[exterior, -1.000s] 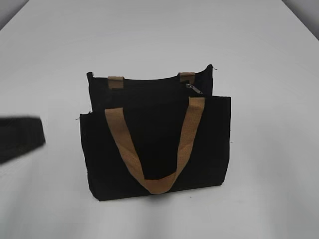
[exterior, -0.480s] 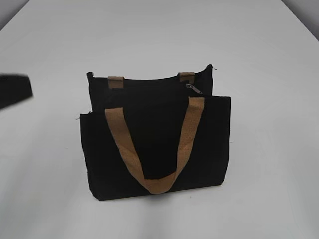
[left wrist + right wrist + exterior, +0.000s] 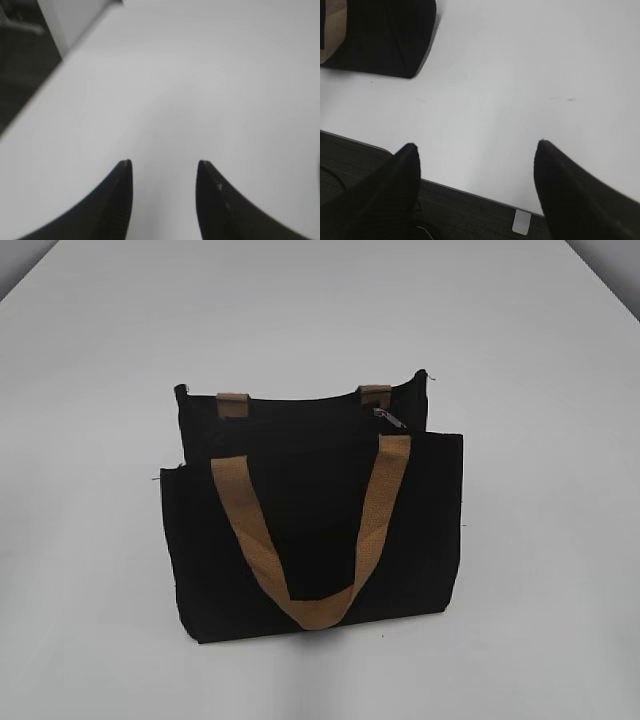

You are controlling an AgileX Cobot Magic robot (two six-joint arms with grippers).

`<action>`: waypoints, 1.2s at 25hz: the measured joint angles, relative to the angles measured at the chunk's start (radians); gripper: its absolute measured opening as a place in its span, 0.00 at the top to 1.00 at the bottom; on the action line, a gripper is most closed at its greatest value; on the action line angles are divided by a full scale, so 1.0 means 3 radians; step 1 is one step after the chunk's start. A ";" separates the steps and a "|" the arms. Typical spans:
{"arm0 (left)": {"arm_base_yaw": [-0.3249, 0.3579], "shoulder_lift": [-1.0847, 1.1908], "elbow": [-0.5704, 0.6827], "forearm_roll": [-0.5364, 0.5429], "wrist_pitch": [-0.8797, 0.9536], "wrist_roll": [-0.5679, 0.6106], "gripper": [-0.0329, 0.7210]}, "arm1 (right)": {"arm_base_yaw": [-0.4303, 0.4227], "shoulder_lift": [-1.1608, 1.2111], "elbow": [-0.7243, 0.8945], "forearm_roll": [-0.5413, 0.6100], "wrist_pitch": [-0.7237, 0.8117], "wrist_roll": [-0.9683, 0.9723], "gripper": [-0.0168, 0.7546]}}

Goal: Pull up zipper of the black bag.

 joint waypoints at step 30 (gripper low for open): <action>0.0000 -0.1986 -0.0009 -0.3425 0.1138 0.3513 0.67 | 0.0000 -0.0212 0.0373 0.0411 -0.0308 -0.0550 0.27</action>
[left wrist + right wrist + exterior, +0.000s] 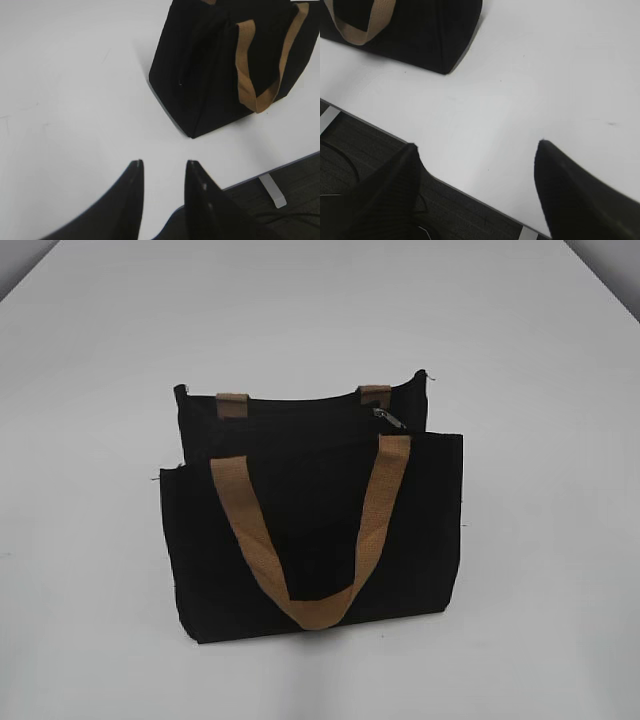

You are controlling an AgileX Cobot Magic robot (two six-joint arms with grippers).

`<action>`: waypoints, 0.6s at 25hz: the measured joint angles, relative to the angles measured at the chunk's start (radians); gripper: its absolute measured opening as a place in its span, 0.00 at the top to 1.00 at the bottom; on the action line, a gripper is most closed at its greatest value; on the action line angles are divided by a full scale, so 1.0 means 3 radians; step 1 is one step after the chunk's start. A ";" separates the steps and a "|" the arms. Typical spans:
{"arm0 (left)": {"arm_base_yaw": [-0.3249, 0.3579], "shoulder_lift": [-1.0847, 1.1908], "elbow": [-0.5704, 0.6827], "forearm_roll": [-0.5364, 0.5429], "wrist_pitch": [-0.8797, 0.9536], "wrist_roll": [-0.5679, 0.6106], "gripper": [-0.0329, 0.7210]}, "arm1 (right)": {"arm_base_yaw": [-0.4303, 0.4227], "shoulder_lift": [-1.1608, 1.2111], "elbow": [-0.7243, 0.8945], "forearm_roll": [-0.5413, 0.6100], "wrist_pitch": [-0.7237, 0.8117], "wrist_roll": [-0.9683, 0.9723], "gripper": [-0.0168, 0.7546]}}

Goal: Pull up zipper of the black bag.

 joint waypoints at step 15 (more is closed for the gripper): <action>0.0108 -0.0021 0.0000 -0.0006 -0.0007 0.0000 0.67 | 0.0000 0.0000 0.0026 0.0014 -0.0104 0.0010 0.27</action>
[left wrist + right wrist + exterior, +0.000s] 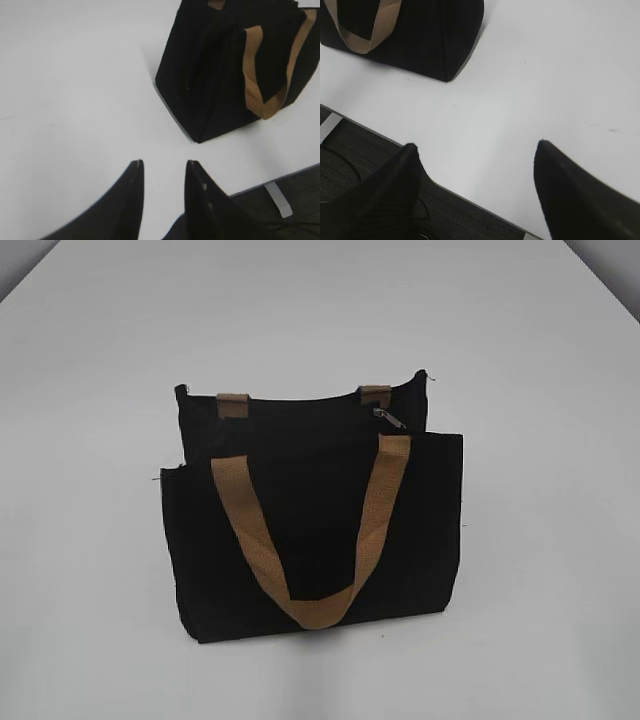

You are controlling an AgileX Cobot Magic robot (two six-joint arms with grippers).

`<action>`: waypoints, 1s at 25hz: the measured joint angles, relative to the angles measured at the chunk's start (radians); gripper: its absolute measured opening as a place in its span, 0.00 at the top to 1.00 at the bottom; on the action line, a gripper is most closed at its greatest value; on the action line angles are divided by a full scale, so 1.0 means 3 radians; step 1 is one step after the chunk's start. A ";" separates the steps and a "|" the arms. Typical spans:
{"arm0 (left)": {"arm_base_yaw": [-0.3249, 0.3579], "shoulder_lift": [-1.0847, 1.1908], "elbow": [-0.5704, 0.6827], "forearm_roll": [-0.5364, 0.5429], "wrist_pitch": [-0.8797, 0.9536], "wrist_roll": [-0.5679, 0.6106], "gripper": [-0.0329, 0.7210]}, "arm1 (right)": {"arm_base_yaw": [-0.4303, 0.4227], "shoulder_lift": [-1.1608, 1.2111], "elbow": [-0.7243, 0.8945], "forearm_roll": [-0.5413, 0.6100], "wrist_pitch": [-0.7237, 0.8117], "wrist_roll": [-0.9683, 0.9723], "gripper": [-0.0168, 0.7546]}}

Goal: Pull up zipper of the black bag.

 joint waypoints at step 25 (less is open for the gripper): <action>0.0991 -0.0254 0.0000 -0.0003 -0.0015 0.0002 0.67 | -0.1249 -0.0334 0.0007 0.0138 -0.0010 0.0004 0.27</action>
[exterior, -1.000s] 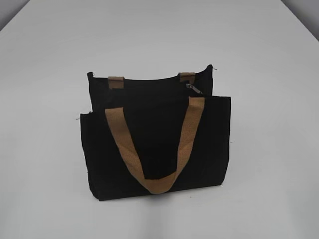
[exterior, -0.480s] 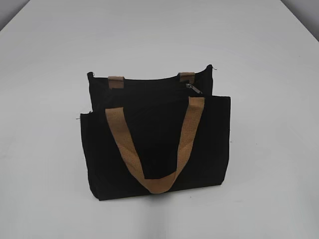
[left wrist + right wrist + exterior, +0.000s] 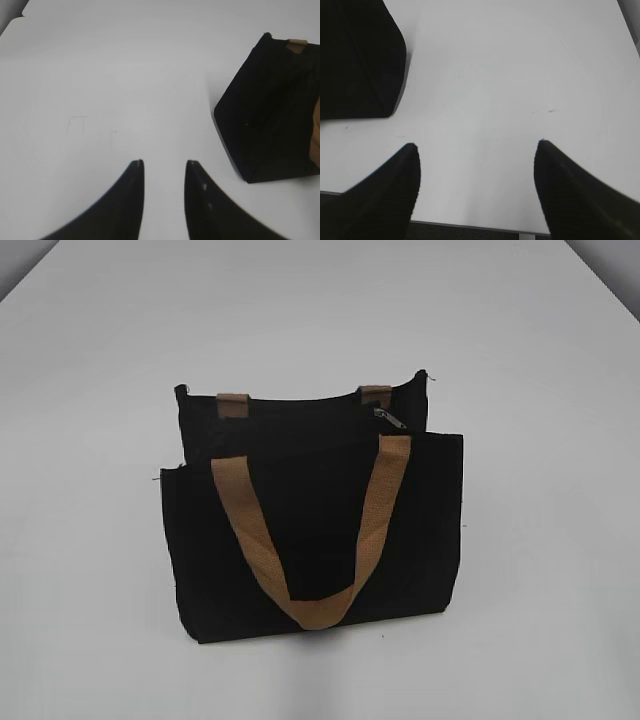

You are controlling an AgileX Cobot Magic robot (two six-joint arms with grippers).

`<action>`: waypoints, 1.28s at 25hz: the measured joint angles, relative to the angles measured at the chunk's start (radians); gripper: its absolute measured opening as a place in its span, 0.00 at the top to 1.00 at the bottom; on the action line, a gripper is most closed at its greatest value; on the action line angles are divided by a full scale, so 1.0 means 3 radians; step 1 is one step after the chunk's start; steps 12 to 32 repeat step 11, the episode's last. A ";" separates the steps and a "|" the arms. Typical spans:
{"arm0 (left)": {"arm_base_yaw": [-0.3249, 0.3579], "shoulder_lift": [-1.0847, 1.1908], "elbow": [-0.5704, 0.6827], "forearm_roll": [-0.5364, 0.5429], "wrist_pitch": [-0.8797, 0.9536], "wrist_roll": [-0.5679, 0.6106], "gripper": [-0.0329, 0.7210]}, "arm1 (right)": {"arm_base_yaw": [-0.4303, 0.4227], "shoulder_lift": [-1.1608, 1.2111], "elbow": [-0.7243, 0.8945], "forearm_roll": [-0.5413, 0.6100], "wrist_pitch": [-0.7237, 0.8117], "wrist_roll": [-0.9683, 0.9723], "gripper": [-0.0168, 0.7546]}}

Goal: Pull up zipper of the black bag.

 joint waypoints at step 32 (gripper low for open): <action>0.0000 0.0000 0.0000 0.0000 0.0000 0.0000 0.67 | 0.0000 0.0000 0.0000 0.0000 0.0000 0.0000 0.27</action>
